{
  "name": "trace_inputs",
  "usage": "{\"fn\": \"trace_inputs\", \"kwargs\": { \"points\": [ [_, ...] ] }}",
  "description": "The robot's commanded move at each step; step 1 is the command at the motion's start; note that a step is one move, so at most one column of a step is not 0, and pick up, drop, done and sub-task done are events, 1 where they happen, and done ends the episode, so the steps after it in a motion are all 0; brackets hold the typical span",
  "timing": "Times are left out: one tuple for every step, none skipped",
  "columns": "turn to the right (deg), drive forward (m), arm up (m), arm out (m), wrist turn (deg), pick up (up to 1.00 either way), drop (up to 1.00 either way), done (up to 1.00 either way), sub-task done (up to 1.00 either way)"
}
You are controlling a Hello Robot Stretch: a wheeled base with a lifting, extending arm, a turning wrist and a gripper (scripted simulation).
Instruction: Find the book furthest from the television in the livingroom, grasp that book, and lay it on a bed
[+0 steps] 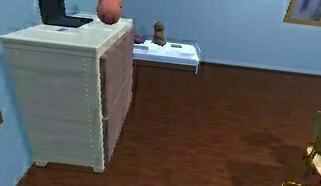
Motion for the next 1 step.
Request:
{"fn": "trace_inputs", "kwargs": {
  "points": [
    [15.0,0.0,0.0,0.0,0.0,0.0,0.0,0.0,0.0]
  ]
}}
